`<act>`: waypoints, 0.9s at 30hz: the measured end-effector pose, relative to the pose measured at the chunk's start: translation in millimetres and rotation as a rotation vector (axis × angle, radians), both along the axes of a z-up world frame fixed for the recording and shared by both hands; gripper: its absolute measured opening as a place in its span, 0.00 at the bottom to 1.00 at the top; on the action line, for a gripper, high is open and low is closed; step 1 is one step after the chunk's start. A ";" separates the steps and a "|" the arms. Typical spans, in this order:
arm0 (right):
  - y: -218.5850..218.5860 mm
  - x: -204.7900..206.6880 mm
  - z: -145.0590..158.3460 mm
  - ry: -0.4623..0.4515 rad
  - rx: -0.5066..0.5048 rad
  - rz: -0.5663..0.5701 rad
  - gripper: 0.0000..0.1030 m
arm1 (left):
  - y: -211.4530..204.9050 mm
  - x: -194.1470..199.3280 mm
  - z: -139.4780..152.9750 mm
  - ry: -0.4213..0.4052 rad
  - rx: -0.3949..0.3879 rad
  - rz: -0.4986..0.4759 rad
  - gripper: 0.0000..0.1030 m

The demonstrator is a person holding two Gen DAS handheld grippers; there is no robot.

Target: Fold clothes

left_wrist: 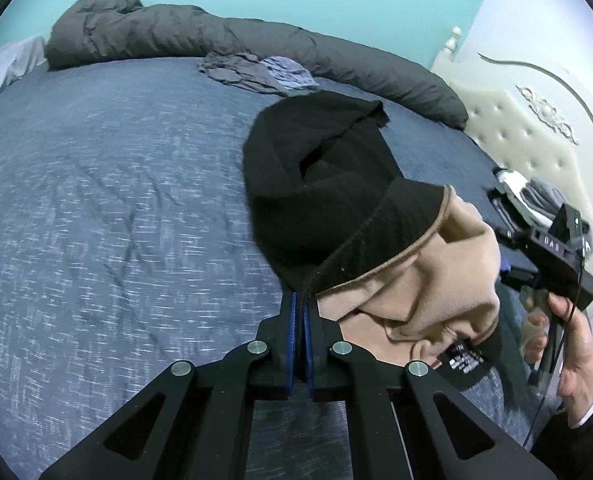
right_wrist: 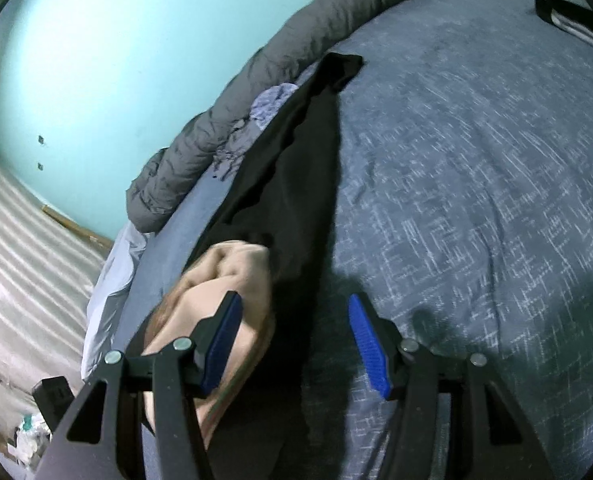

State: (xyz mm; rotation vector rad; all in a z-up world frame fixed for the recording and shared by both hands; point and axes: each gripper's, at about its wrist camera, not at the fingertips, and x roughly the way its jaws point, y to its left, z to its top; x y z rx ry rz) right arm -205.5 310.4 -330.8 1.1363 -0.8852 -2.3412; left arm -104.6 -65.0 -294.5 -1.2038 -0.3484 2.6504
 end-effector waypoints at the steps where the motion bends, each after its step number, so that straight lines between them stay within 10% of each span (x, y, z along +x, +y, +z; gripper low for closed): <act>1: -1.5 -0.7 -1.6 -0.009 0.002 0.005 0.55 | -3.4 0.3 0.3 -0.001 0.000 0.011 0.03; 6: -14.4 -0.8 0.0 0.006 -0.041 0.068 0.52 | -21.4 1.2 0.4 -0.013 0.000 0.066 0.03; 12: -69.7 11.8 27.5 0.145 0.070 0.249 0.12 | -27.9 2.3 -1.4 -0.026 -0.002 0.090 0.03; 27: -181.8 45.4 9.8 0.124 0.269 0.659 0.10 | -34.3 2.2 -8.3 -0.060 -0.002 0.110 0.03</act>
